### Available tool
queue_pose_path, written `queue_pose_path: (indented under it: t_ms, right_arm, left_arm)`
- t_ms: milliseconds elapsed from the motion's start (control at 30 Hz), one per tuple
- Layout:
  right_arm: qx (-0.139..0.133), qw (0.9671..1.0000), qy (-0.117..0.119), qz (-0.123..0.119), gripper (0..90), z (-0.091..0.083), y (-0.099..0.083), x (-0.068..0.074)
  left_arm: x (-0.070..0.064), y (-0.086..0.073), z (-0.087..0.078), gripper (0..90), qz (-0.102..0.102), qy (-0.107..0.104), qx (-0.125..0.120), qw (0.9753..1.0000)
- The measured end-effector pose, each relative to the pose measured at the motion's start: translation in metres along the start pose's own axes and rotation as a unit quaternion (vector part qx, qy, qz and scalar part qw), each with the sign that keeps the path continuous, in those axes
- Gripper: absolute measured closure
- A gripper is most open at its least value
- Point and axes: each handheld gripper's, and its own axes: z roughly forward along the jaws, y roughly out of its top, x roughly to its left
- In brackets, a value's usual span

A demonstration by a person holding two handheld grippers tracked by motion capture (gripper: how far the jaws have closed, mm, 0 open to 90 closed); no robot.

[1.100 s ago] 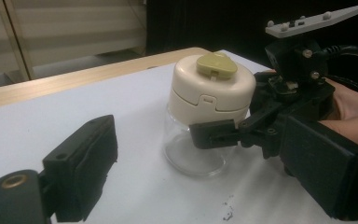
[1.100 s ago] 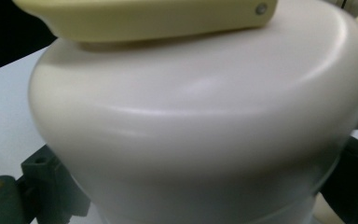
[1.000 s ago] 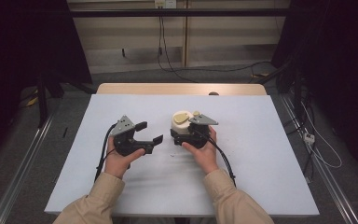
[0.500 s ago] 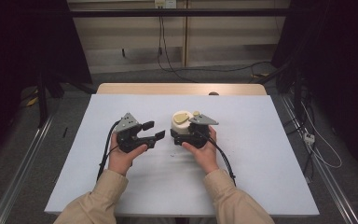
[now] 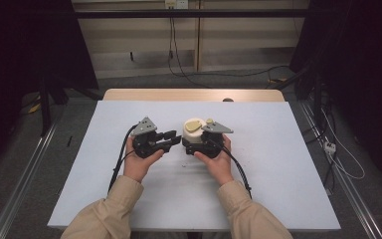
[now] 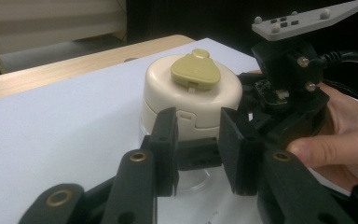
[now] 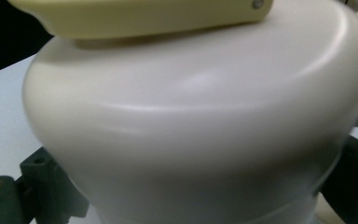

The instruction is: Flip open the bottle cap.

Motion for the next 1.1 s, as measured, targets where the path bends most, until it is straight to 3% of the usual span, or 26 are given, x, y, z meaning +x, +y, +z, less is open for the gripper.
queue_pose_path:
  t_ms: [300, 467, 700, 1100]
  right_arm:
    - [0.0, 1.0, 0.0, 0.001, 3.8, 0.0, 0.0, 0.0]
    - [0.0, 1.0, 0.0, 0.002, 3.7, 0.0, 0.0, 0.0]
    - [0.0, 1.0, 0.0, 0.003, 3.6, 0.0, 0.0, 0.0]
    - [0.0, 1.0, 0.001, 0.005, 3.4, 0.001, -0.001, 0.0]
  left_arm:
    - [0.0, 0.004, 0.01, 78.0, -0.001, -0.004, 0.01, 0.9999]
    - [0.0, 0.009, 0.016, 82.6, 0.007, 0.0, 0.028, 0.9996]
    - [0.0, 0.013, 0.02, 88.9, 0.013, 0.001, 0.034, 0.9994]
    - [0.003, 0.013, 0.024, 90.0, 0.012, 0.006, 0.04, 0.9991]
